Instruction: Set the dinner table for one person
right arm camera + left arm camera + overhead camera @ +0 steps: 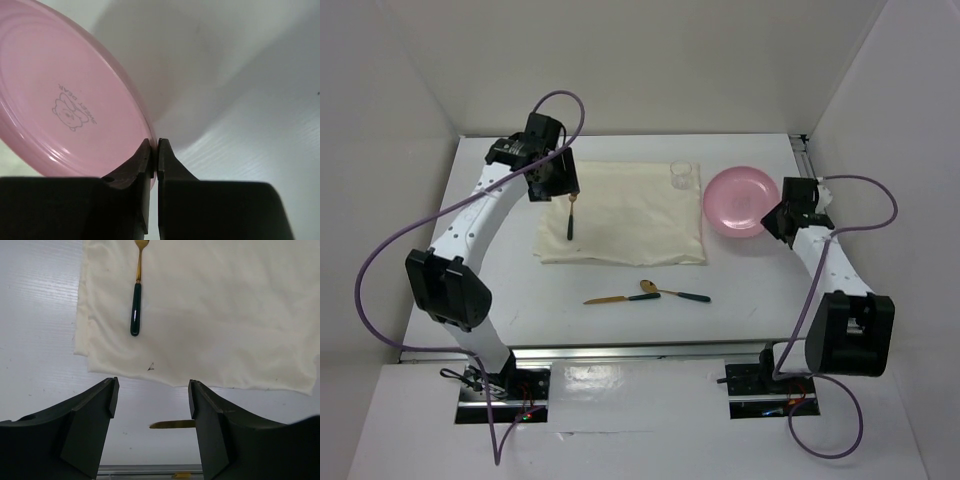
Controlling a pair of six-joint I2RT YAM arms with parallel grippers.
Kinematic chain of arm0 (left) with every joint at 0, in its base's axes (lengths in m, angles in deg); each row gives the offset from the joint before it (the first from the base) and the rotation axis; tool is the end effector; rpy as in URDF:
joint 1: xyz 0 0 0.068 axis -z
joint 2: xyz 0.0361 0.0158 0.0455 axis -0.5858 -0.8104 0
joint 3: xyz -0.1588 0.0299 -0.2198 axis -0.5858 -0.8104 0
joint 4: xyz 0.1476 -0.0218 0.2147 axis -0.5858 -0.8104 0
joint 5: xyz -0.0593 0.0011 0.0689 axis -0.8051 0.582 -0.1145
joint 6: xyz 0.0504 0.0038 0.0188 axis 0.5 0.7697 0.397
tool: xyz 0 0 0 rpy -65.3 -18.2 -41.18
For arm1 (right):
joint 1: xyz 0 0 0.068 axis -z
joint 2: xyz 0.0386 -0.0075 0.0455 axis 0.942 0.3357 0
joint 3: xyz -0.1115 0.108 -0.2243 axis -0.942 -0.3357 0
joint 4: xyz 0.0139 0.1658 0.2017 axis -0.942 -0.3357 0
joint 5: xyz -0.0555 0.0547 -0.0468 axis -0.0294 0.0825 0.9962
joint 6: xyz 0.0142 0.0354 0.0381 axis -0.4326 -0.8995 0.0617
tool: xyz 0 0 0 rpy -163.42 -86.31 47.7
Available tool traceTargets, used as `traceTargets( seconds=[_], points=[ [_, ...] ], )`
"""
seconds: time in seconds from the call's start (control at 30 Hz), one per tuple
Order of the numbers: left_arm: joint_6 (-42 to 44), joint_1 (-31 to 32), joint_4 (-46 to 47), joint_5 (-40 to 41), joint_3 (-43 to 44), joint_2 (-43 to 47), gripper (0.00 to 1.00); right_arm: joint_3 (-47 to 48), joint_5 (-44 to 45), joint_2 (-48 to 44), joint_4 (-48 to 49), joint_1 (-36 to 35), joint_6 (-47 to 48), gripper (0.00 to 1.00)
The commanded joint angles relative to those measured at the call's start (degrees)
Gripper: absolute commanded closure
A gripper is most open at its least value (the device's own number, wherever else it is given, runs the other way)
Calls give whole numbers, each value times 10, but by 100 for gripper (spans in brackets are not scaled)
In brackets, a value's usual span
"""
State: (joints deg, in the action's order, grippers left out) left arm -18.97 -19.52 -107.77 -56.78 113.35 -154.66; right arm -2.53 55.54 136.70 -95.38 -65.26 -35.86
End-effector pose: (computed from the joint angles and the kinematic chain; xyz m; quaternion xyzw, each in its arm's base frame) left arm 0.3526 -0.0971 0.3620 -0.1529 0.9315 -0.0575 0.3250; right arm 0.2829 -0.0319 0.2354 0.3910 0.8495 0.0238 0.3535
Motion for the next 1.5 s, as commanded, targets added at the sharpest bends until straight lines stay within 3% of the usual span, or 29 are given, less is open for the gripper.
traceTargets(
  seconds=[0.0,0.13,0.33,0.5,0.67,0.9,0.97,1.03,1.13,1.17,1.27,1.4,1.47],
  points=[
    [-6,3,-12,-11,24,43,25,59,-7,-42,8,-12,29,100],
    [-18,3,-12,6,13,56,25,101,-53,-37,17,-75,50,100],
    [-45,3,-17,33,6,88,25,199,-89,85,25,-228,50,100],
    [-45,3,-22,46,-6,102,24,288,-109,208,35,-298,50,100],
    [-45,3,-22,40,-16,102,24,363,-119,318,24,-311,38,100],
    [-45,3,-17,34,-40,108,24,410,-108,392,8,-311,33,99],
    [-50,3,-17,34,-47,108,24,415,-99,405,1,-311,38,94],
    [-50,3,-17,34,-63,108,24,410,-99,411,1,-311,38,78],
    [-56,3,4,34,-103,113,24,404,-99,411,1,-311,38,70],
    [-61,3,15,34,-116,118,24,397,-99,411,8,-311,38,52],
    [-75,20,27,44,-147,118,23,397,-106,397,8,-311,50,36],
    [-86,37,41,50,-168,111,23,397,-101,357,-11,-311,61,22],
    [-86,37,41,50,-173,105,23,381,-85,315,-17,-311,72,20]
  ],
)
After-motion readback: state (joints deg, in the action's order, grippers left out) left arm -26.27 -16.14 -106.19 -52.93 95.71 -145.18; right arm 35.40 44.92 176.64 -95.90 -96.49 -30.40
